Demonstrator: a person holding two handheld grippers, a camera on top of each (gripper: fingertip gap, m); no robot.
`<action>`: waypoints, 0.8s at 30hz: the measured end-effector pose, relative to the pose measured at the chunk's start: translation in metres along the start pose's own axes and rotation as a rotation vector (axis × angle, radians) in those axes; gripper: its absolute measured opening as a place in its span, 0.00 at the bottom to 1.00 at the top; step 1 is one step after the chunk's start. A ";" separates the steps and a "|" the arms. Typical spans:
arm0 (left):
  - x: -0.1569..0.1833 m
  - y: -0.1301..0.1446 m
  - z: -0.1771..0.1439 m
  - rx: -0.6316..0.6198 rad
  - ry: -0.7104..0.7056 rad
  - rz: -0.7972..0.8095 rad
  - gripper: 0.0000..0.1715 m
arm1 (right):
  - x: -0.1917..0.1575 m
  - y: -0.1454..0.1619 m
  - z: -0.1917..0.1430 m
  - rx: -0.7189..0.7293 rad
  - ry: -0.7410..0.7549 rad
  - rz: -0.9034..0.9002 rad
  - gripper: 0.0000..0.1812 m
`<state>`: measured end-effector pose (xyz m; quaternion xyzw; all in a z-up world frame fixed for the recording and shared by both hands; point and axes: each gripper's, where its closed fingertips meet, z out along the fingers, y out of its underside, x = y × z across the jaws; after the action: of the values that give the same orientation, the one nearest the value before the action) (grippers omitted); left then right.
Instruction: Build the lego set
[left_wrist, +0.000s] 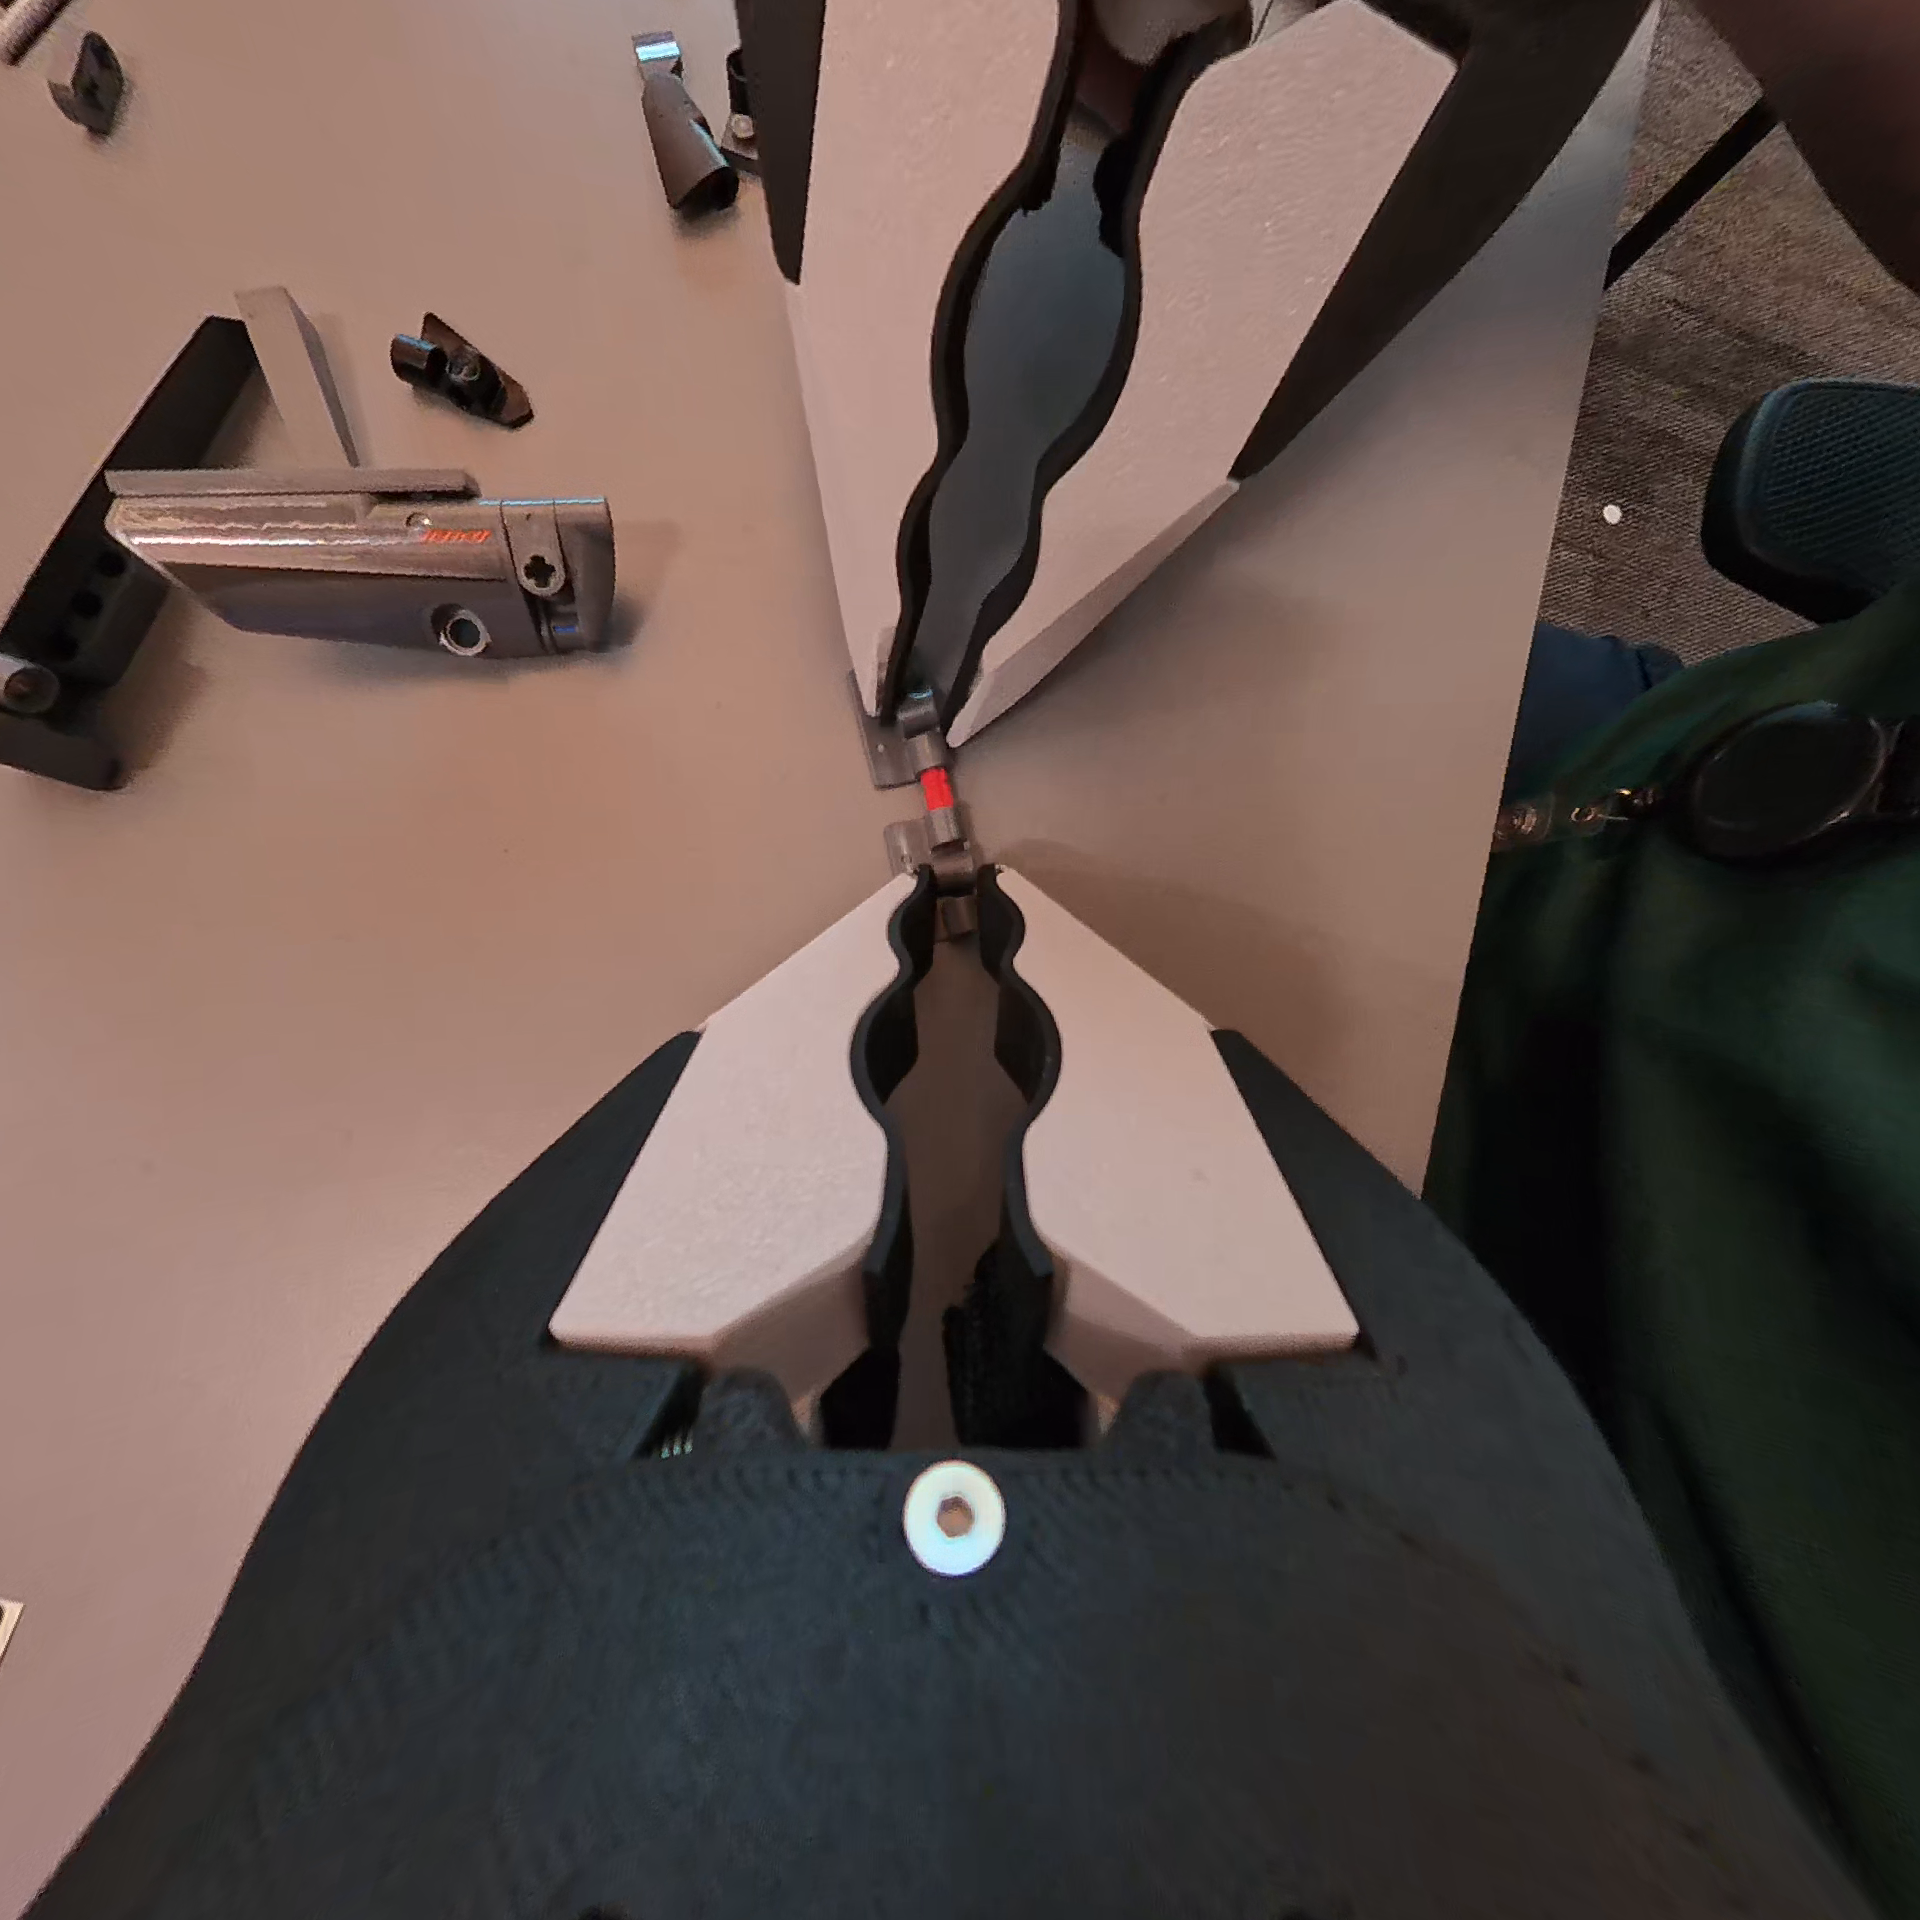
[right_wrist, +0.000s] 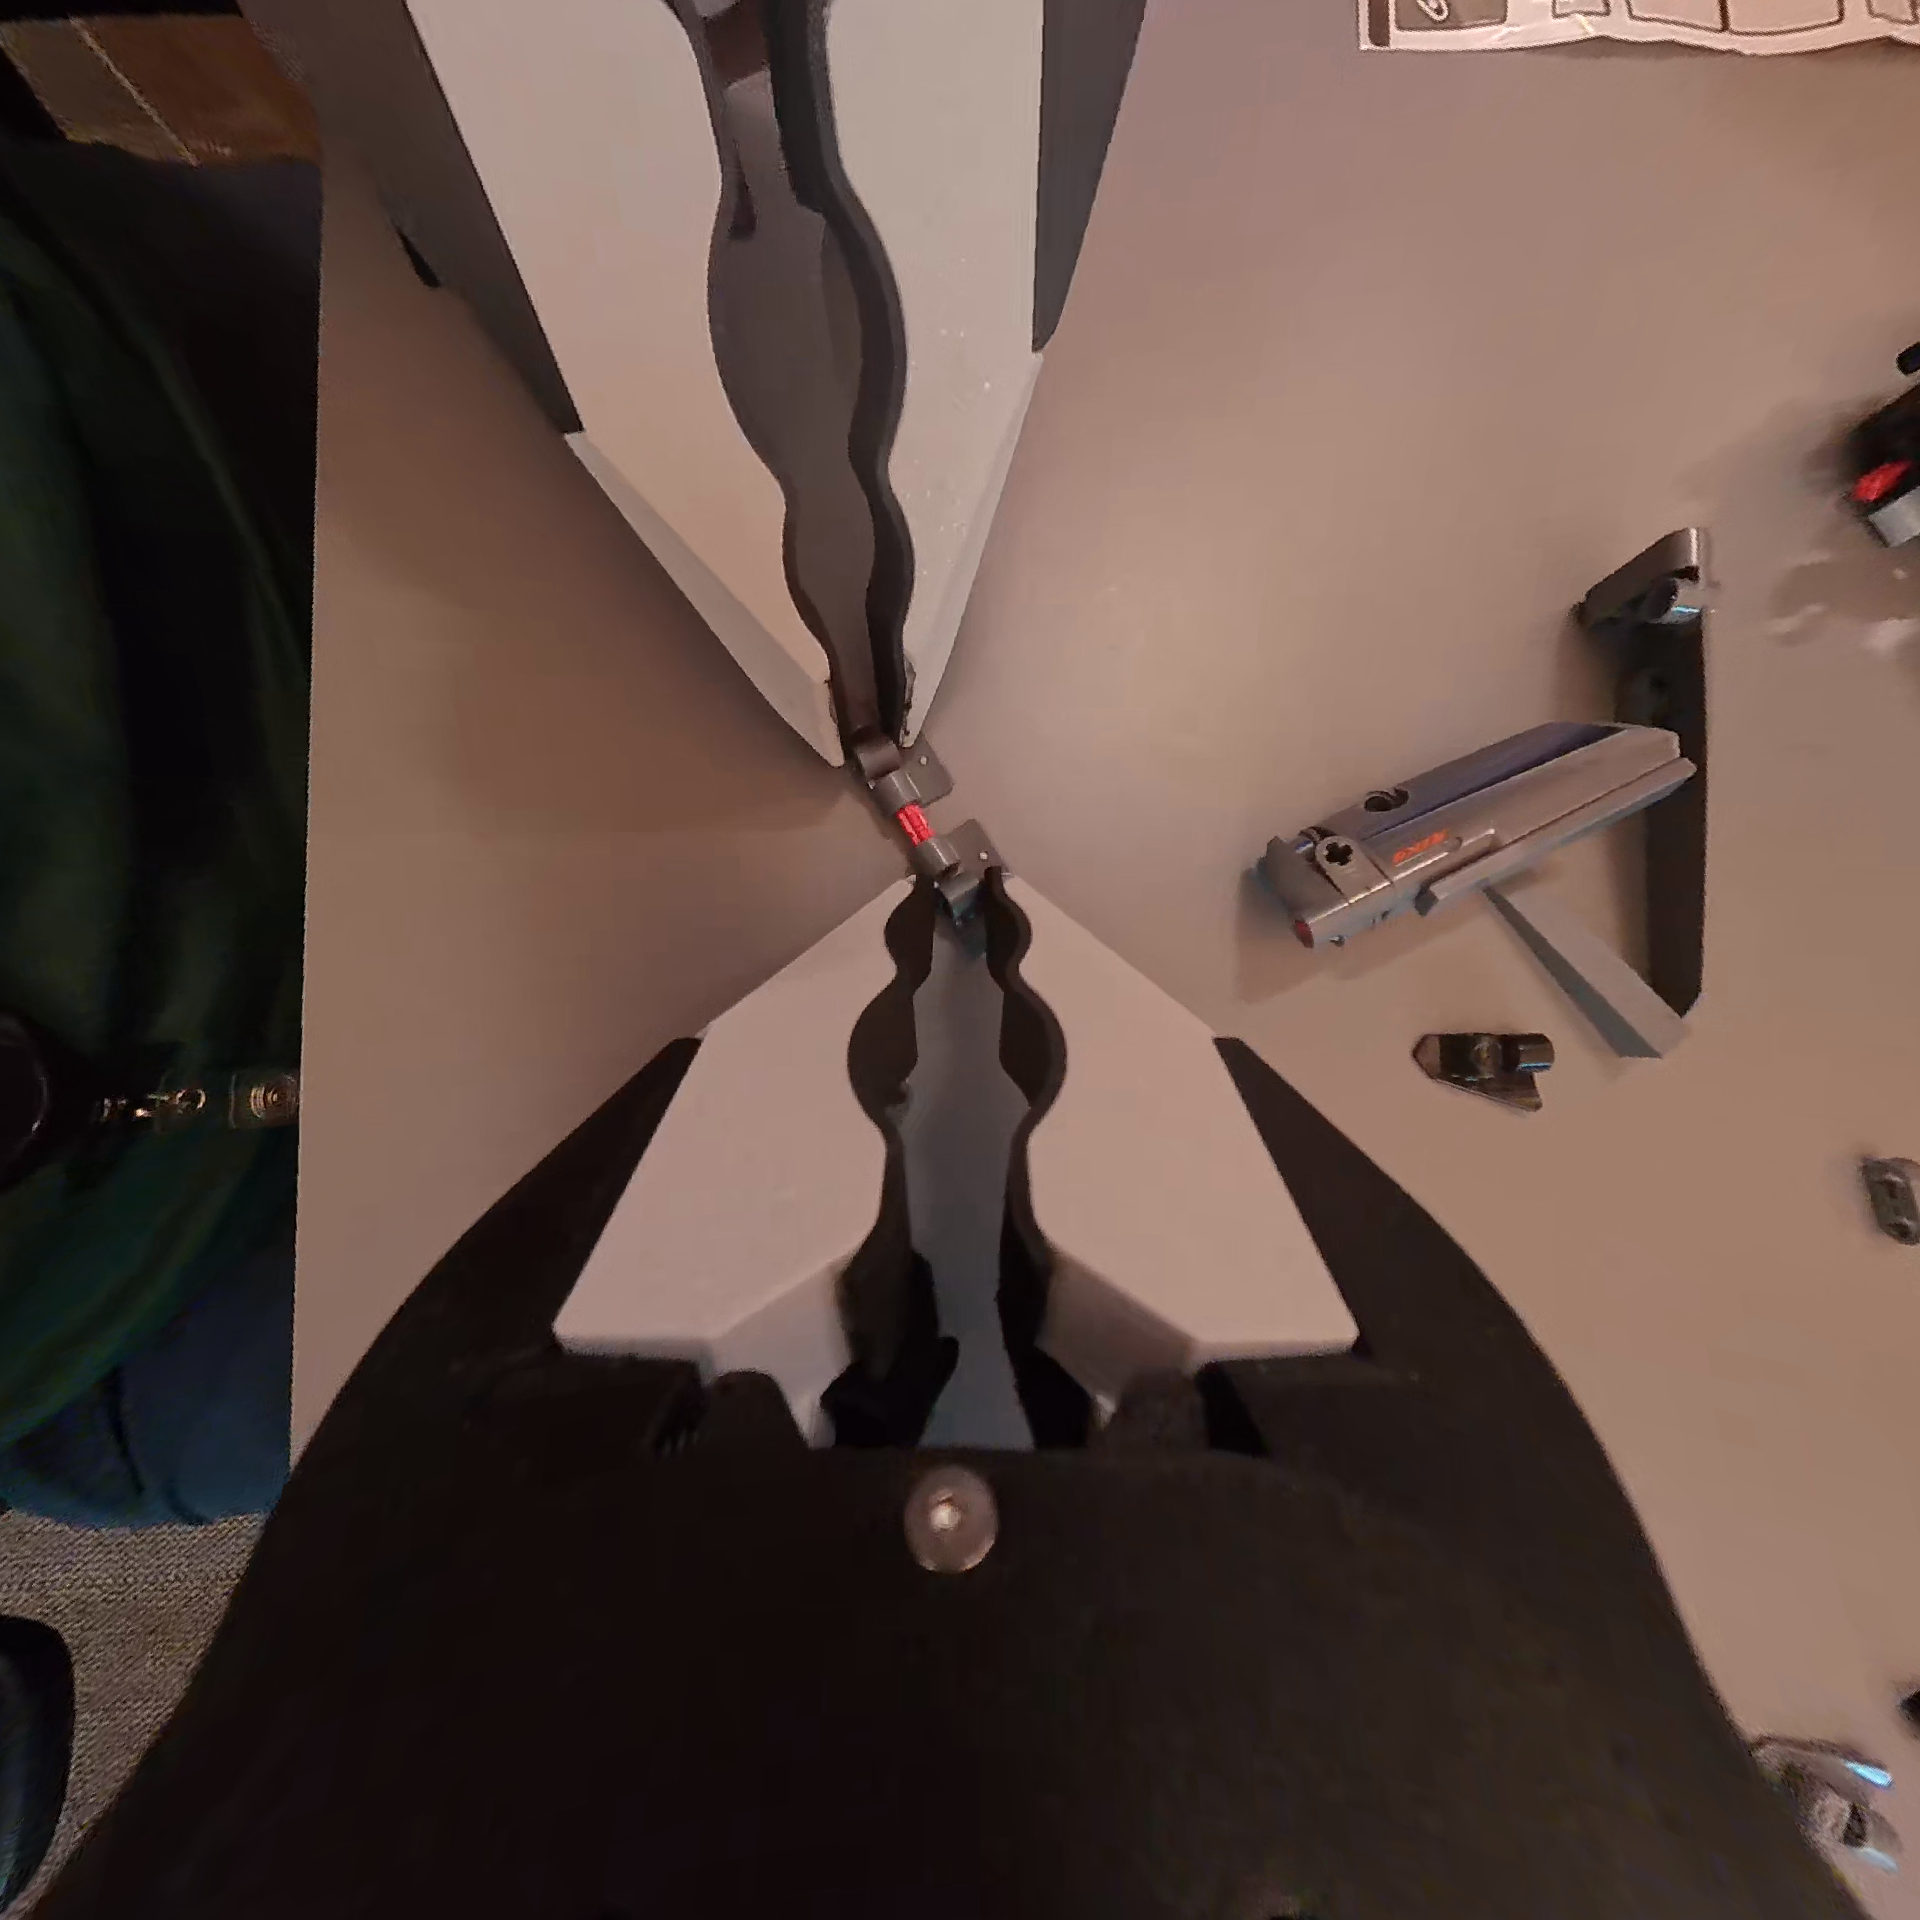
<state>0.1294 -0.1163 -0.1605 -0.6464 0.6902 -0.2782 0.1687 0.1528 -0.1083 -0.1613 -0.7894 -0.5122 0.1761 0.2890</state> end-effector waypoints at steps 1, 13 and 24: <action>0.000 0.000 0.000 0.000 -0.004 0.001 0.03 | 0.000 0.000 0.000 0.002 0.001 0.009 0.04; -0.001 0.000 0.001 0.024 -0.096 0.001 0.03 | -0.001 0.000 0.000 0.028 0.031 0.103 0.04; 0.001 -0.001 0.001 0.039 -0.197 -0.034 0.03 | 0.000 0.000 0.000 0.046 0.073 0.216 0.03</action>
<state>0.1310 -0.1172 -0.1610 -0.6788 0.6537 -0.2294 0.2435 0.1527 -0.1084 -0.1615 -0.8391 -0.4089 0.1891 0.3050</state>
